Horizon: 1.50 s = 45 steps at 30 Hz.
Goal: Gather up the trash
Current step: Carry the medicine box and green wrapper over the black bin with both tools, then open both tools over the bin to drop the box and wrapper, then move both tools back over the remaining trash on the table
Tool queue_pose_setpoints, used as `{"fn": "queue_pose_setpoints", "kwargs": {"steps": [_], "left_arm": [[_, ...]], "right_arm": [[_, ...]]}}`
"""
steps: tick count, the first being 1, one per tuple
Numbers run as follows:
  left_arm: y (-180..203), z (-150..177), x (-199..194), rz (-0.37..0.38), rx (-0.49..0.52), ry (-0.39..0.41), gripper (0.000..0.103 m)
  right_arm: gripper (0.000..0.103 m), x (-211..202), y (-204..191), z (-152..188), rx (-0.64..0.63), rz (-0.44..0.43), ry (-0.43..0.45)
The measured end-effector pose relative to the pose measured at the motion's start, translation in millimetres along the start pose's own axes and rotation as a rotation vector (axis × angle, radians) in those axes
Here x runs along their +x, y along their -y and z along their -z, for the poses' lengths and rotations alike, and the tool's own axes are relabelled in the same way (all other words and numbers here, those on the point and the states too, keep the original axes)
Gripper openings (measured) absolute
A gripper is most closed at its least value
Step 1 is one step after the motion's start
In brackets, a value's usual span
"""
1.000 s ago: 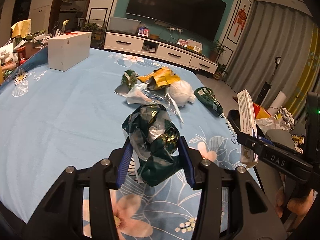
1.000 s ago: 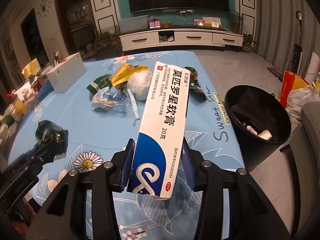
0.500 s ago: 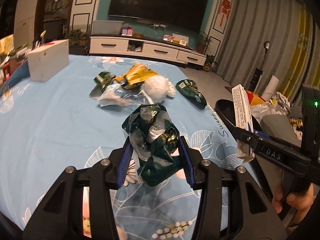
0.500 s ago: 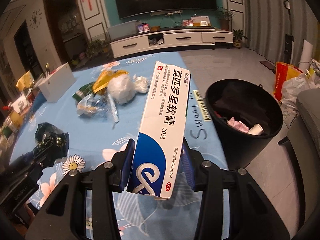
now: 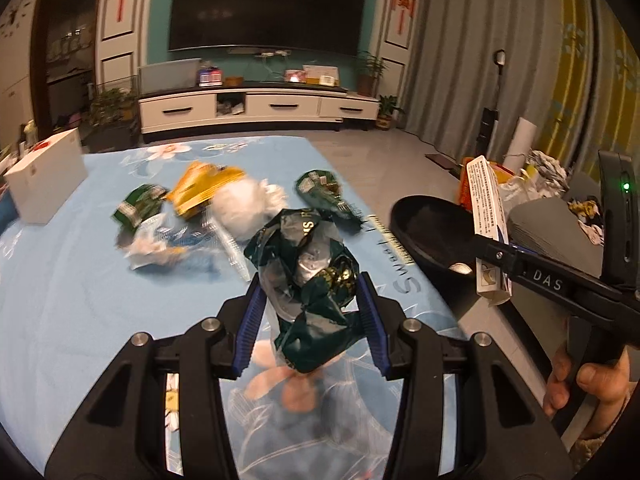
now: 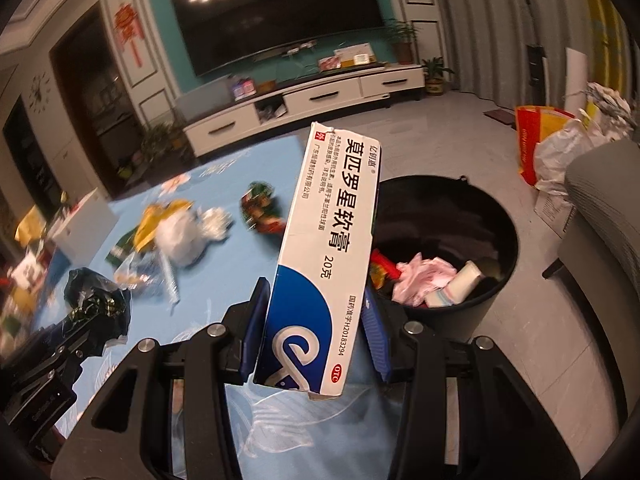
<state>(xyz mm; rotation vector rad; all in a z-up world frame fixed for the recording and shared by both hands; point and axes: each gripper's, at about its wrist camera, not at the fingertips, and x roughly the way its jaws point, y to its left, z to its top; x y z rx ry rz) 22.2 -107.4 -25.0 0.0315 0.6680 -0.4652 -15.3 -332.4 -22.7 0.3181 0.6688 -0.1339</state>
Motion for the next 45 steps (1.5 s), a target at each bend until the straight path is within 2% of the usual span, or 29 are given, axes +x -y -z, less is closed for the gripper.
{"fn": "queue_pose_setpoints", "kwargs": {"steps": [9,14,21,24,26,29,34,39,45], "left_arm": [[44.8,-39.6,46.9,0.149,0.038,-0.043,0.047],[81.7,-60.3,78.3,0.207,0.091,-0.041,0.047],[123.5,-68.2,143.9,0.259,0.122,-0.113,0.048],[130.7,-66.3,168.2,0.246,0.136,-0.153,0.054],[134.3,-66.2,177.3,0.239,0.14,-0.161,0.066],[135.5,-67.1,180.8,0.241,0.147,-0.153,0.078],[129.8,-59.3,169.8,0.224,0.156,-0.14,0.086],[109.2,-48.9,147.4,0.207,0.115,-0.14,0.09],[62.5,-33.0,106.0,0.133,0.026,-0.142,0.093]], "right_arm": [[0.045,2.9,57.5,-16.2,0.127,0.034,0.029],[0.046,19.5,86.5,-22.7,0.17,0.036,0.009],[0.046,49.9,107.4,-21.4,0.203,0.052,-0.047],[0.049,59.8,116.8,-22.6,0.232,0.052,-0.053],[0.054,63.3,122.8,-24.6,0.251,0.062,-0.043],[0.059,70.6,129.3,-27.9,0.273,0.07,-0.061],[0.063,64.6,127.9,-26.2,0.272,0.064,-0.055],[0.063,51.6,121.0,-18.7,0.268,0.052,-0.064],[0.063,29.9,95.3,-11.7,0.236,0.02,-0.077]]}}
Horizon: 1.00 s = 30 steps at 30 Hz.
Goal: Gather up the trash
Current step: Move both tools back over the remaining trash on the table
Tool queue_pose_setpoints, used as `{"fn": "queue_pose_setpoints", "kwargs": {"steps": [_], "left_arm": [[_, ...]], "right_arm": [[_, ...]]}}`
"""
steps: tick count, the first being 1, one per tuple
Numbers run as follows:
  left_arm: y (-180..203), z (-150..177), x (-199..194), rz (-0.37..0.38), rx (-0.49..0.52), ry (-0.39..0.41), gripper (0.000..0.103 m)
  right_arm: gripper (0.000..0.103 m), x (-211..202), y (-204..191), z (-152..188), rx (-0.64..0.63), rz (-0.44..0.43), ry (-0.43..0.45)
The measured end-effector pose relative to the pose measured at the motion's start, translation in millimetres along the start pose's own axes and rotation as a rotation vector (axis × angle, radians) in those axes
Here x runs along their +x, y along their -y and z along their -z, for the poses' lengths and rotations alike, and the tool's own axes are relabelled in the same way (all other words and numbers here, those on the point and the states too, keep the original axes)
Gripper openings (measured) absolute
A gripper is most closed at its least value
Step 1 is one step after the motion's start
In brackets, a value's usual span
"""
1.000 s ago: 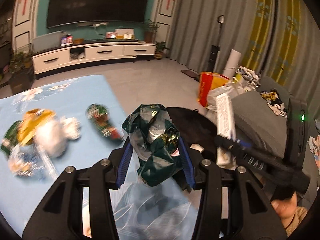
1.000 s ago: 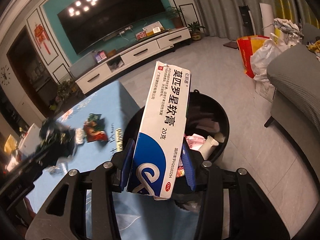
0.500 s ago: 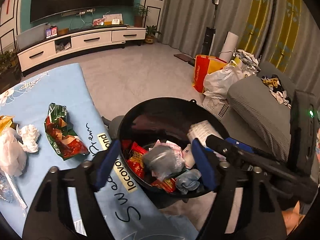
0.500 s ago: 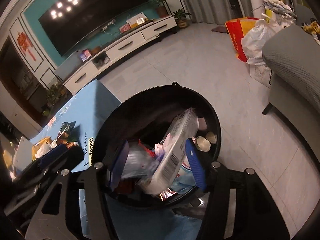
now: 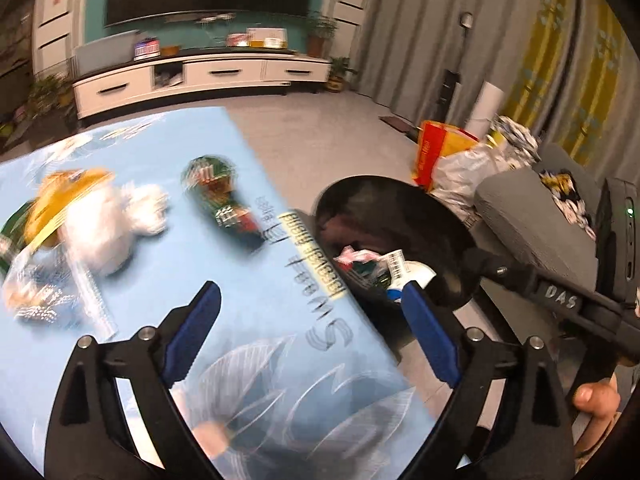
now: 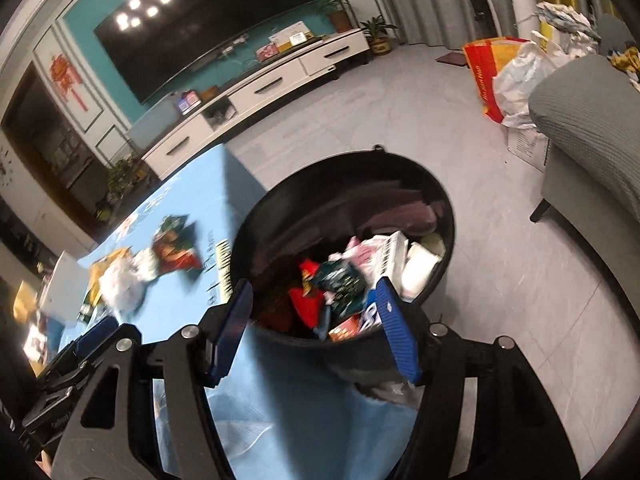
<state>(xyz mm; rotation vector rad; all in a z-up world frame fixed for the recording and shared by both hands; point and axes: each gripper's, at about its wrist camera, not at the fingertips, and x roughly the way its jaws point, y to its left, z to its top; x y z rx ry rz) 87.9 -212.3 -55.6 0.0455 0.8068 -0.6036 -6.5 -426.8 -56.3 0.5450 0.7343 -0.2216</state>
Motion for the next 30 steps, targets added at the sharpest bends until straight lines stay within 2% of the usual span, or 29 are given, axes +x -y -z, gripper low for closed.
{"fn": "queue_pose_setpoints", "kwargs": {"steps": [6,9,17,19,23,30], "left_arm": [[-60.8,30.6,-47.5,-0.124,-0.187,-0.008,0.093],[-86.7,45.5,-69.7,-0.156,-0.267,0.003,0.093],[-125.7,80.9,-114.9,-0.218,-0.319,0.06,0.094],[-139.9,90.4,-122.5,-0.231,-0.359,0.065,0.094],[-163.1,100.7,-130.1,-0.253,-0.453,0.065,0.095],[-182.3,113.7,-151.3,-0.277,-0.5,0.123,0.095]], "right_arm": [[0.064,-4.9,-47.5,19.7,-0.099,-0.03,-0.054],[0.064,-3.5,-77.1,32.3,-0.148,-0.062,-0.082],[0.064,2.3,-143.0,65.4,-0.288,-0.106,-0.147],[0.064,3.5,-157.0,74.4,-0.322,-0.113,-0.157],[0.064,7.8,-172.9,84.2,-0.353,-0.119,-0.174],[0.064,6.6,-194.9,81.7,-0.392,-0.097,-0.149]]}}
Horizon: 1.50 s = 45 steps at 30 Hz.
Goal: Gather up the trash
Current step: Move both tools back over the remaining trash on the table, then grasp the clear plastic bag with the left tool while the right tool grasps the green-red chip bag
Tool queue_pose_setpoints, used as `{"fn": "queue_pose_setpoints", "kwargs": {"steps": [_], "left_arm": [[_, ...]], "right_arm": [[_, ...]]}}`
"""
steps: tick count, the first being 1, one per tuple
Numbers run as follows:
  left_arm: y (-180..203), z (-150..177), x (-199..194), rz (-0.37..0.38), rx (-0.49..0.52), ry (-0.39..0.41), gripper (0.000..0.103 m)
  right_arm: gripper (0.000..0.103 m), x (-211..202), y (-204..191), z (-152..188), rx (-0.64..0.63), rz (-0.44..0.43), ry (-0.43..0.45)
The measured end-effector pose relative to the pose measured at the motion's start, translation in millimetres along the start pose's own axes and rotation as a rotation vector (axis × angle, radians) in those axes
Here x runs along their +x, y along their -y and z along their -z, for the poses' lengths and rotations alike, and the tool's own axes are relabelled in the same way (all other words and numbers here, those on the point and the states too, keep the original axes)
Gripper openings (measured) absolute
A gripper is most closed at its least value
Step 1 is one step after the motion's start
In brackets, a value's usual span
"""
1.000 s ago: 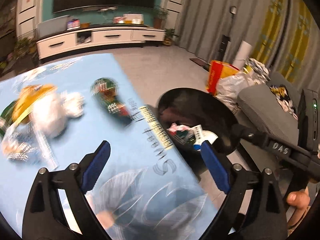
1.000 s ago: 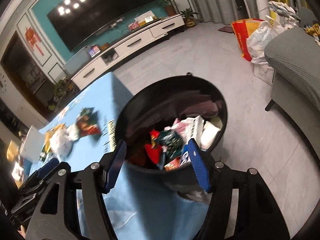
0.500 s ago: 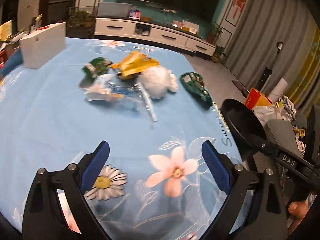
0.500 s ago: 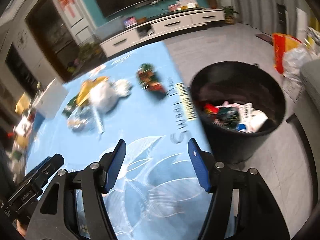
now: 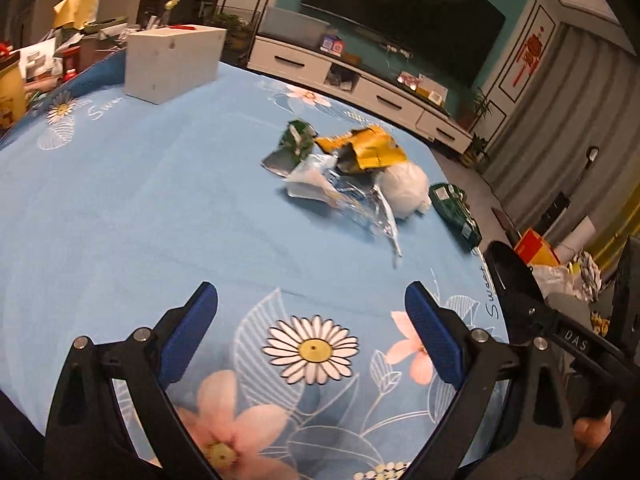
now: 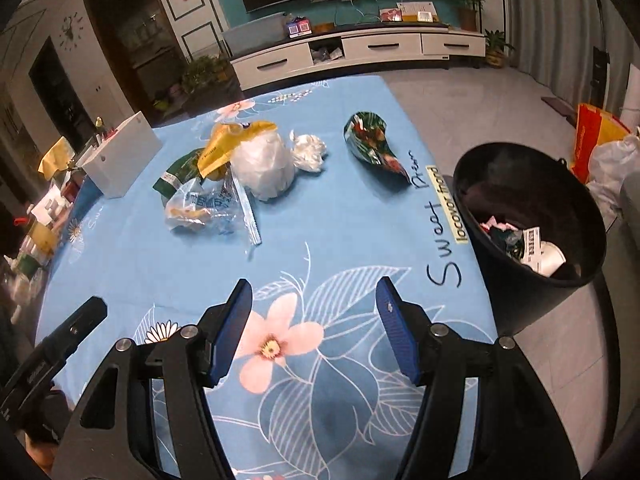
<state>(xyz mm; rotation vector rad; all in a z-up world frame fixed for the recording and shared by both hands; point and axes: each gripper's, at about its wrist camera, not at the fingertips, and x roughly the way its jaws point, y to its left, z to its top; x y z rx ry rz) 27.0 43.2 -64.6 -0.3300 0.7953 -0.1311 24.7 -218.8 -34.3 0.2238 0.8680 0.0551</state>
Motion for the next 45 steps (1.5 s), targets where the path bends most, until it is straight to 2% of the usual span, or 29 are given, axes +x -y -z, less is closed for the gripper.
{"fn": "queue_pose_setpoints", "kwargs": {"steps": [10,20,29,36,45], "left_arm": [[-19.7,-3.1,7.9,0.02,-0.048,-0.01,0.095],[-19.6,-21.5,26.3,-0.009,-0.033,-0.003,0.095],[-24.3,-41.9,52.5,-0.013,-0.044,-0.017,0.095],[-31.6,-54.2,67.7,0.014,-0.079,-0.011,0.095],[-16.6,-71.2,97.4,0.063,-0.079,-0.03,0.095]], "right_arm": [[0.064,10.6,-14.7,-10.3,-0.035,0.044,0.003],[0.064,30.4,-18.6,-24.7,-0.047,0.077,0.0],[0.064,46.2,-2.6,-50.3,-0.024,0.112,0.022],[0.064,55.8,24.2,-75.5,0.013,0.13,0.064],[0.064,82.4,37.6,-105.2,0.016,0.093,0.077]]}}
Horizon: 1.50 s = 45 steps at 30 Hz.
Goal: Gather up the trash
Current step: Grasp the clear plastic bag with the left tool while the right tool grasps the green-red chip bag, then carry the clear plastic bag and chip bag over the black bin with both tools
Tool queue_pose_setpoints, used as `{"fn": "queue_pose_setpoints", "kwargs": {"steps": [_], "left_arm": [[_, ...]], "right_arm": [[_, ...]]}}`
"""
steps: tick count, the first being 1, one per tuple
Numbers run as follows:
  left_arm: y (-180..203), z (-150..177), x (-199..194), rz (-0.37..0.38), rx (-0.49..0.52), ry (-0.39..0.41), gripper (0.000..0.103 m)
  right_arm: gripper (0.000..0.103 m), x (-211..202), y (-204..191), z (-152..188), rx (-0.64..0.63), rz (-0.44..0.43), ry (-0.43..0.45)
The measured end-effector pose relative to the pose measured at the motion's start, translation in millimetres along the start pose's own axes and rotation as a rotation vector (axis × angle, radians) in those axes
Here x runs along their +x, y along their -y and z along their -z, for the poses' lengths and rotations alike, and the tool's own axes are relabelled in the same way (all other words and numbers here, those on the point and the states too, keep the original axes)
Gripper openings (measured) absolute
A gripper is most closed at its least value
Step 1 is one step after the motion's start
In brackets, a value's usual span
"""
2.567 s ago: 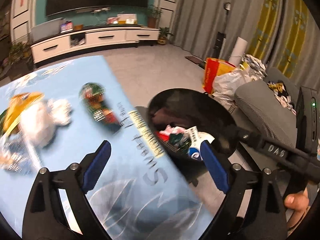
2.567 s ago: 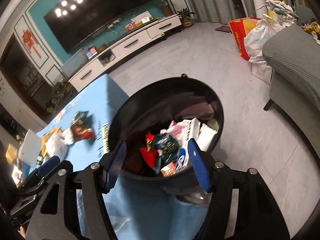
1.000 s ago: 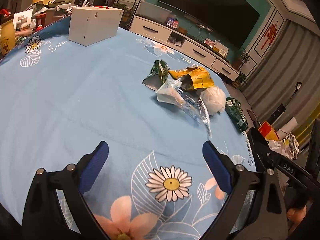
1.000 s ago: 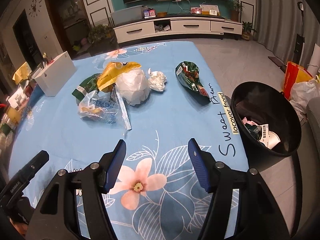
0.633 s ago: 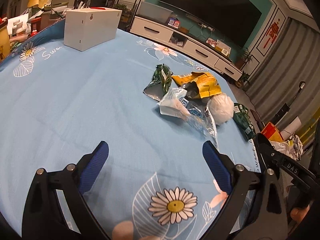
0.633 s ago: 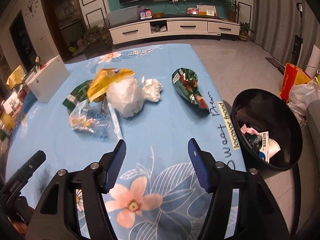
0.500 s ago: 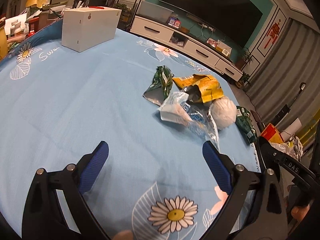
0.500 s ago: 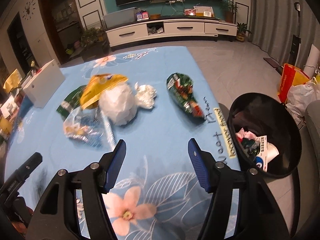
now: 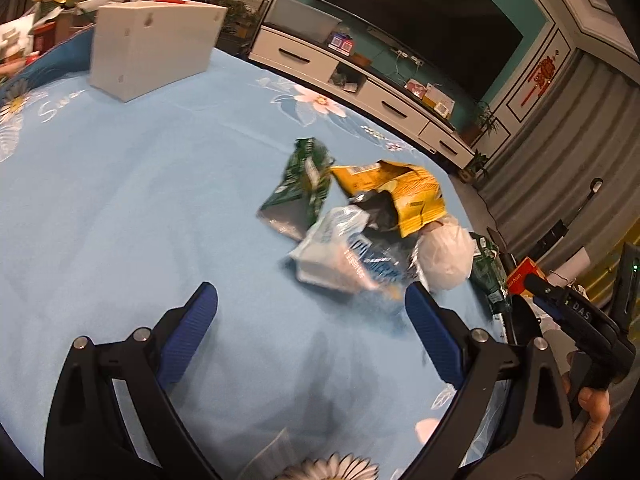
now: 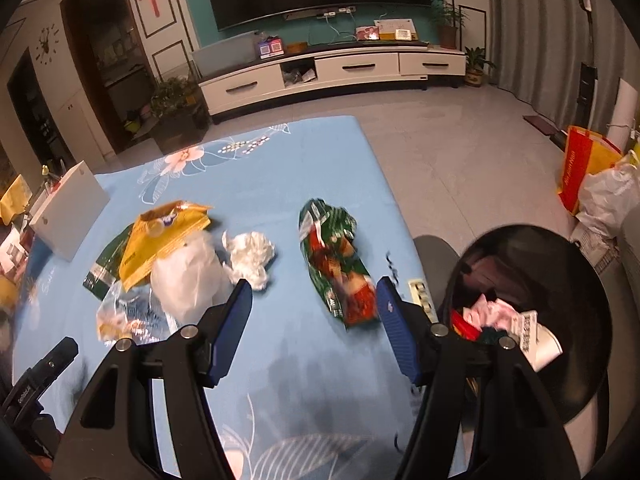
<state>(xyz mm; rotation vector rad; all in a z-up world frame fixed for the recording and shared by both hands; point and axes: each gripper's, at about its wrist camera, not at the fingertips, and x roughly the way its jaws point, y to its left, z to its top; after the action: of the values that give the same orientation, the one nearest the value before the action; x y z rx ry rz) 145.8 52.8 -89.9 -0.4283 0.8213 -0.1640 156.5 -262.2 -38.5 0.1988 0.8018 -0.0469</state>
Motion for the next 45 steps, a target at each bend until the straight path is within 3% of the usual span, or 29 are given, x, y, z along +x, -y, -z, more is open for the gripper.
{"fn": "queue_pose_setpoints", "kwargs": {"steps": [8,12,14,16,18,19,20,23,26,29,45], "left_arm": [[21.9,-13.6,40.8,-0.016,0.032,-0.049,0.095],[27.0,-15.6,58.3,-0.046,0.039,-0.068,0.092],[28.4,-14.3,64.8,-0.067,0.051,-0.08,0.076],[29.4,-14.2,66.0,-0.078,0.055,-0.07,0.075],[27.8,-14.2,65.9,-0.087,0.051,-0.065,0.066],[26.6,-13.9,65.5,-0.094,0.048,-0.063,0.052],[25.0,-13.7,66.0,-0.099,0.045,-0.065,0.043],[21.1,-12.1,63.7,-0.101,0.04,-0.066,0.032],[19.6,-9.8,60.2,-0.082,0.044,-0.068,0.016],[19.2,-6.0,50.1,-0.07,0.054,-0.065,0.011],[20.8,10.3,-60.4,0.01,0.094,0.083,0.007]], "right_arm": [[0.064,40.3,-1.5,-26.3,-0.02,0.037,-0.013],[0.064,69.7,-0.1,-31.6,-0.032,0.056,-0.067],[0.064,78.4,1.4,-30.3,-0.032,0.057,-0.088],[0.063,83.6,1.5,-27.4,-0.045,0.058,-0.103],[0.05,86.3,0.3,-23.4,-0.059,0.055,-0.117],[0.044,86.9,0.6,-21.8,-0.059,0.052,-0.124],[0.041,86.5,0.3,-20.5,-0.06,0.053,-0.124],[0.037,83.7,-1.3,-15.3,-0.074,0.065,-0.124],[0.036,76.9,-0.4,-11.0,-0.072,0.068,-0.115],[0.035,62.3,2.0,-9.2,-0.056,0.054,-0.088],[0.034,-58.2,-4.0,24.2,-0.014,-0.088,0.036]]}}
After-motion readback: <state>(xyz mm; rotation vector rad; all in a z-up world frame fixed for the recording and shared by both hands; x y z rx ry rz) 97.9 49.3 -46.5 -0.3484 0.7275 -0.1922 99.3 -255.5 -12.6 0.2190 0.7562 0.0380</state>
